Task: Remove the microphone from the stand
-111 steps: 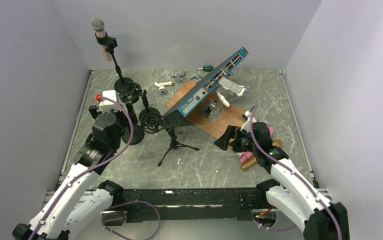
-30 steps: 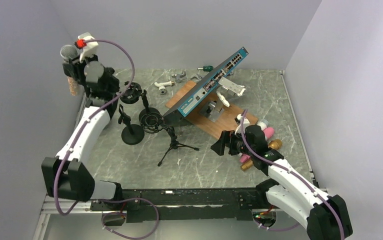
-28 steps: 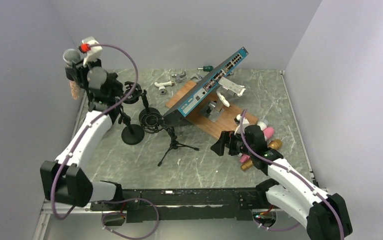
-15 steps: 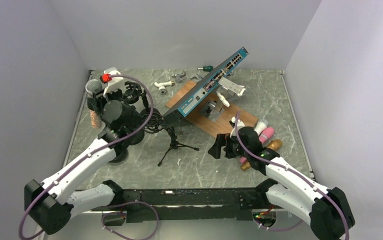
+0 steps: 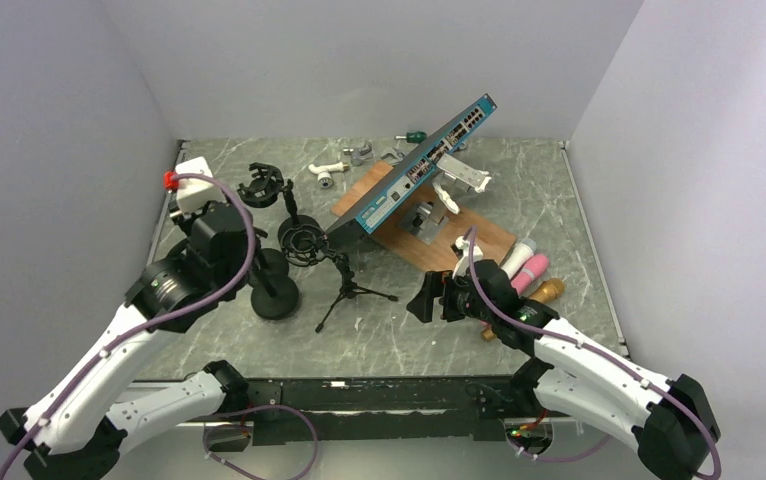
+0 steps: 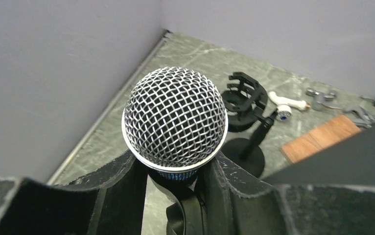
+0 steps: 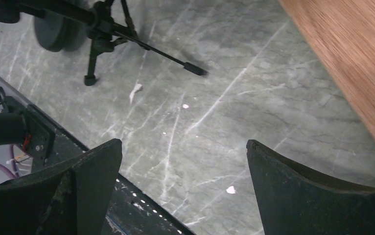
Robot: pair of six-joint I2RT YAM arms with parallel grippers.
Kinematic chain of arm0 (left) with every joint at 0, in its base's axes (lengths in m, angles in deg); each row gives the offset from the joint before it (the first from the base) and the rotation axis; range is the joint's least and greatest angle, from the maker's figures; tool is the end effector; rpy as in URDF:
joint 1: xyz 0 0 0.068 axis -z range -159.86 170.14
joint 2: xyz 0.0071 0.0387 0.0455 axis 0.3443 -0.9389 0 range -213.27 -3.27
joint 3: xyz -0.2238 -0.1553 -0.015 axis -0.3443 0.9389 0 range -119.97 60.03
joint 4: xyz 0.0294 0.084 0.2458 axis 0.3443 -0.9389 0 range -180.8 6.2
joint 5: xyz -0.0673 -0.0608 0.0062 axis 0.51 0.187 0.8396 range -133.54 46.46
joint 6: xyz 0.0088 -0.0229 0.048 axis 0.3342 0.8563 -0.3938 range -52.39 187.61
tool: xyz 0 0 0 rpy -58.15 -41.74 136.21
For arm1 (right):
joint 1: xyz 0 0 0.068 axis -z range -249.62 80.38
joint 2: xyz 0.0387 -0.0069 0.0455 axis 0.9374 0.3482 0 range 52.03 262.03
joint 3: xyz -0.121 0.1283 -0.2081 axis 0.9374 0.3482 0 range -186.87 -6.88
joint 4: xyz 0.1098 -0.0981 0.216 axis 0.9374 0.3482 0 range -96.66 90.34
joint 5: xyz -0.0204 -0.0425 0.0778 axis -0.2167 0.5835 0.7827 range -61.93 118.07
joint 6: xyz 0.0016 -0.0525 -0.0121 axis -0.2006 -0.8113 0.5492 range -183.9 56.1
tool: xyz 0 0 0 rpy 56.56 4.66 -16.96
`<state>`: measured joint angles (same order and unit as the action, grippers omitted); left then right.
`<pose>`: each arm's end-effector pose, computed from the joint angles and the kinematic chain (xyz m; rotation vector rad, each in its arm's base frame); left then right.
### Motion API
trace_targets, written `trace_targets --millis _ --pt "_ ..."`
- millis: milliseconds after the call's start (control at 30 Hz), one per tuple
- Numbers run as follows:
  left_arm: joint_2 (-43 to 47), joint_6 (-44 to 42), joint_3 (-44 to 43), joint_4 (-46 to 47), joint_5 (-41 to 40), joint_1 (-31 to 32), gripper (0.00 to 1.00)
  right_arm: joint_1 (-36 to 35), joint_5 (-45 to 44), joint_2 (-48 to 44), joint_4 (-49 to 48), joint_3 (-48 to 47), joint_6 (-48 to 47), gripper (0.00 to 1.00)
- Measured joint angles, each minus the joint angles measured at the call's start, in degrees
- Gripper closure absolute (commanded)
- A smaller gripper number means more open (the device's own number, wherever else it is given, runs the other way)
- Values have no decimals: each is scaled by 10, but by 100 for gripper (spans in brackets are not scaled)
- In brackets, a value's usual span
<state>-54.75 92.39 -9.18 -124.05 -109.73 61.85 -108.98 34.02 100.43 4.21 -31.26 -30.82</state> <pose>0.1353 -0.0771 0.4179 -0.4506 1.6749 0.2846 0.1390 0.1187 0.2035 -0.1880 2.2915 0.8051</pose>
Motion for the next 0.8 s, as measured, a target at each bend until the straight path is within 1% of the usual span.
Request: trace_targets --millis 100,200,333,433,567,667,700,733,800 --pt "31 46 8 -37 36 0 100 -29 -19 -5 3 -12 11 0" --pt "61 51 10 -61 69 0 100 -59 -38 -6 5 -20 17 0" --pt "99 24 35 -40 110 0 100 -121 -69 -6 -2 -29 15 0" --pt "125 -7 54 -18 148 -1 100 -200 -115 5 -16 -51 -1 0" --pt "122 -27 53 -12 175 -1 100 -310 -196 71 -44 -127 -41 0" --pt "106 -31 44 -15 187 -1 100 -362 -241 146 -67 -199 -72 0" --pt "102 -33 42 -14 192 -1 96 -372 -251 168 -72 -218 -80 0" --pt "99 -35 42 -12 197 -1 89 -384 -263 194 -79 -241 -91 0" --pt "100 -45 44 -6 212 -1 68 -402 -277 232 -94 -269 -110 0"
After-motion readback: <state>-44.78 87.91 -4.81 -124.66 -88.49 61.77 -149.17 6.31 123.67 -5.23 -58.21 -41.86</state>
